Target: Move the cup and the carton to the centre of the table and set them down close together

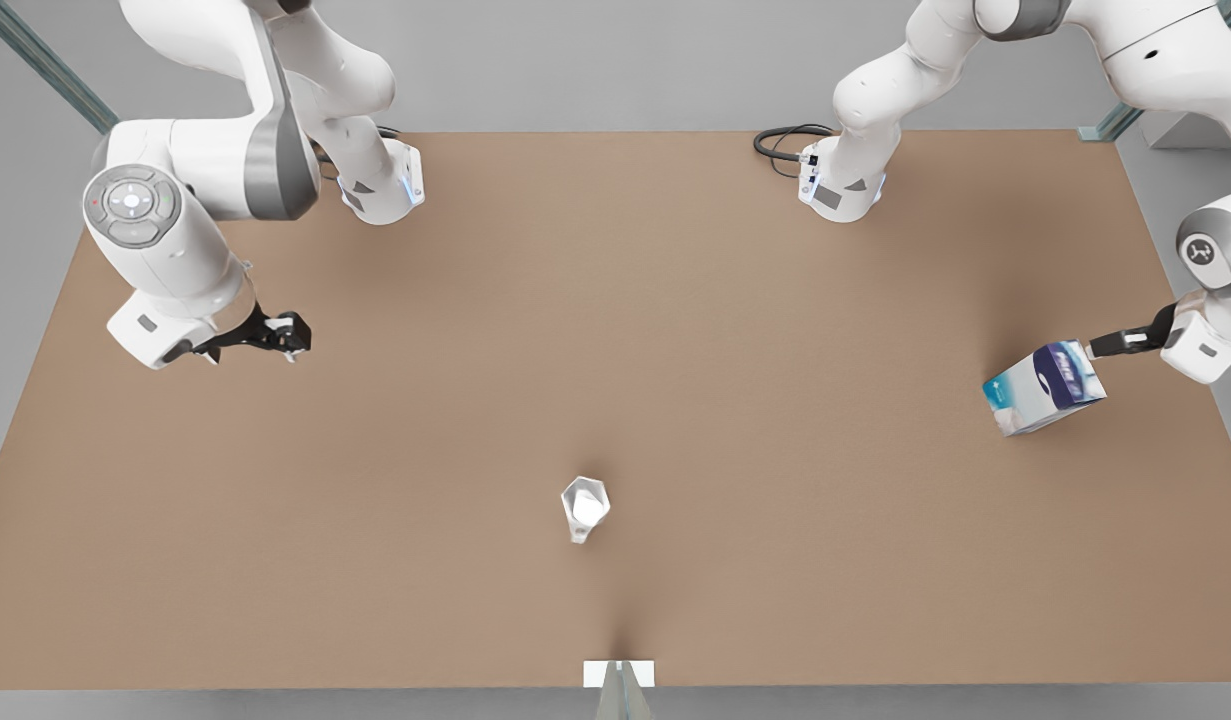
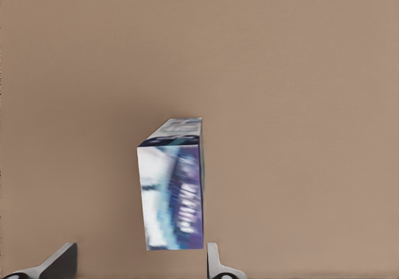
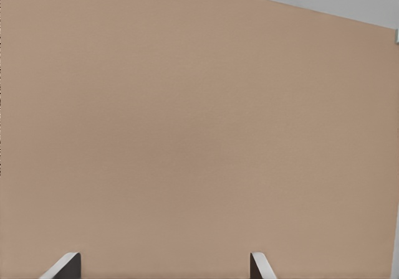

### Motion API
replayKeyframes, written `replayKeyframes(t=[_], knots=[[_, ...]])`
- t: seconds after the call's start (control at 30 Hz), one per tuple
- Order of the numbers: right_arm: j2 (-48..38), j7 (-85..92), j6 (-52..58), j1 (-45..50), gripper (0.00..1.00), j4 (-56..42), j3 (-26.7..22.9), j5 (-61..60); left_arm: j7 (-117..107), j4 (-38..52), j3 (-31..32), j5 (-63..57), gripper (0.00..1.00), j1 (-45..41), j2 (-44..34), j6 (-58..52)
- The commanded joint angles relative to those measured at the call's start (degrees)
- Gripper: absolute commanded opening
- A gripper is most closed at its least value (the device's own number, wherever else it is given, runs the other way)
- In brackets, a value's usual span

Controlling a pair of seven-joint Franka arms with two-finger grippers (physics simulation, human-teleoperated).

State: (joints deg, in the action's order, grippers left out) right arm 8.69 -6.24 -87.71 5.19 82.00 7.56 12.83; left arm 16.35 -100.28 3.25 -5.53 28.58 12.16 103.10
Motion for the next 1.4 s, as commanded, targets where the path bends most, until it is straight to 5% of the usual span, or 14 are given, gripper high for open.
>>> replayKeyframes(t=[0.0,0.57,0.6,0.63,0.67,1.13,1.23,1.37], knots=[[0.01,0.0,0.0,-0.18,1.0,0.0,0.0,0.0,-0.08,0.0,0.0,-0.44,1.0,-0.01,0.14,0.0],[0.19,0.0,0.0,-0.09,1.0,0.0,0.09,0.0,-0.88,-0.35,-0.08,-0.35,1.0,-0.89,10.07,4.83],[0.19,0.0,-0.09,-0.09,1.0,0.0,0.09,0.0,-0.88,-0.35,-0.08,-0.35,0.95,-0.89,10.07,4.75],[0.19,0.0,0.0,-0.09,1.0,0.0,0.09,0.0,-0.88,-0.35,-0.08,-0.35,0.65,-0.89,9.98,4.66],[0.19,0.0,-0.09,-0.09,1.0,0.0,0.09,0.0,-0.79,-0.35,-0.08,-0.35,0.52,-0.89,9.9,4.57],[0.19,0.0,-0.09,-0.01,1.0,0.0,0.09,0.0,0.18,0.18,2.11,-0.27,0.5,-2.12,3.66,0.79],[0.19,0.0,-0.09,-0.01,1.0,0.0,0.09,0.0,0.79,4.57,2.82,-0.27,0.5,-11.43,2.51,-1.75],[0.28,0.0,-0.18,-0.01,1.0,0.09,0.09,0.0,1.14,8.79,11.43,-1.05,0.51,-18.9,3.48,-3.25]])
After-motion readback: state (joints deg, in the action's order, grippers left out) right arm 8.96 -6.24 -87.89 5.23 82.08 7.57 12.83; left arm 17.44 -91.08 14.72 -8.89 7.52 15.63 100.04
